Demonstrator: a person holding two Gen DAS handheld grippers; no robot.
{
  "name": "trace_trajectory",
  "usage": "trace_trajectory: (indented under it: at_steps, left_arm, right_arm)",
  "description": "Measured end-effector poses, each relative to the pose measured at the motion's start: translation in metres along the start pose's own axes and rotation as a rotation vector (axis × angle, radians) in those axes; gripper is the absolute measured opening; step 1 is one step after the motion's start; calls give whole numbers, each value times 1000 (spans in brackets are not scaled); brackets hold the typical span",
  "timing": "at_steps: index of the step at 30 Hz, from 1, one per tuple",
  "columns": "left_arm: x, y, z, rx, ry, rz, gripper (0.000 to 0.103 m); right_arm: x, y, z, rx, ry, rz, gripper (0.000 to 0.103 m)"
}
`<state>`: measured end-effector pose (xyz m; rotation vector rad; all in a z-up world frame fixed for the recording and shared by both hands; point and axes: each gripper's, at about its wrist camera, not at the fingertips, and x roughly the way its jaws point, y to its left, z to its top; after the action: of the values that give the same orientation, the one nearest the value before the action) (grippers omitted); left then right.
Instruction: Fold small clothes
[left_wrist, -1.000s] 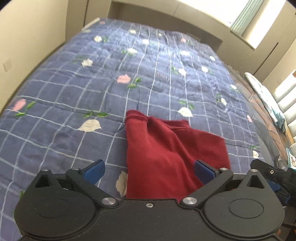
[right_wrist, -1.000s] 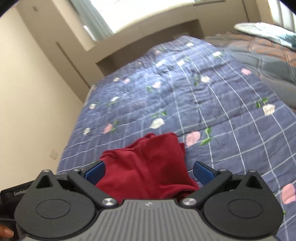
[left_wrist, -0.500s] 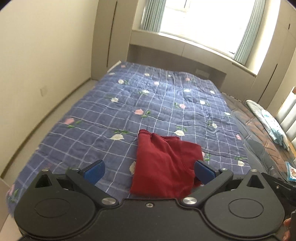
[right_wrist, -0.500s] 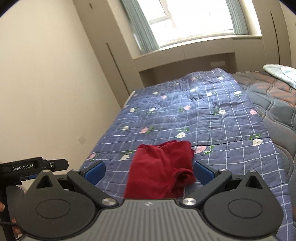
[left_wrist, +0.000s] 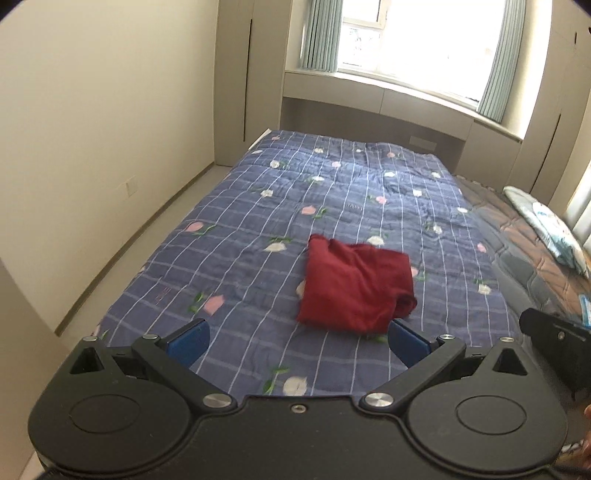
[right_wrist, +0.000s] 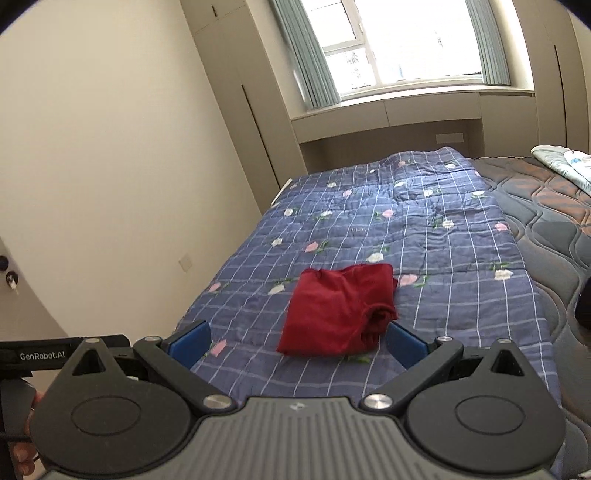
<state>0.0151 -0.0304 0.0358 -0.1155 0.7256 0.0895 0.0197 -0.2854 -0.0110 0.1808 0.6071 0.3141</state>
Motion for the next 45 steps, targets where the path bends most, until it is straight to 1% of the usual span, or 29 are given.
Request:
trace_trajectory:
  at_steps: [6, 10, 14, 20, 27, 32, 45]
  left_arm:
    - [-22, 10, -18, 9, -15, 33, 102]
    - [-26, 19, -23, 16, -18, 35, 102]
    - [-23, 26, -26, 48, -25, 30, 102]
    - [-23, 37, -31, 97, 11, -19, 102]
    - [-19, 49, -37, 160, 29, -57, 102]
    - [-17, 59, -37, 147, 35, -73, 102]
    - [-15, 74, -39, 137, 45, -77, 102]
  right_arm:
    - [-12, 11, -11, -9, 1, -41, 103]
    - [-14, 19, -19, -19, 18, -69, 103]
    - [-15, 30, -30, -24, 43, -95, 103]
    - [-14, 54, -40, 2, 66, -114, 103]
    - [-13, 64, -46, 36, 85, -171, 103]
    - [-14, 69, -49, 44, 96, -191, 103]
    - [-9, 83, -51, 37, 109, -193, 103]
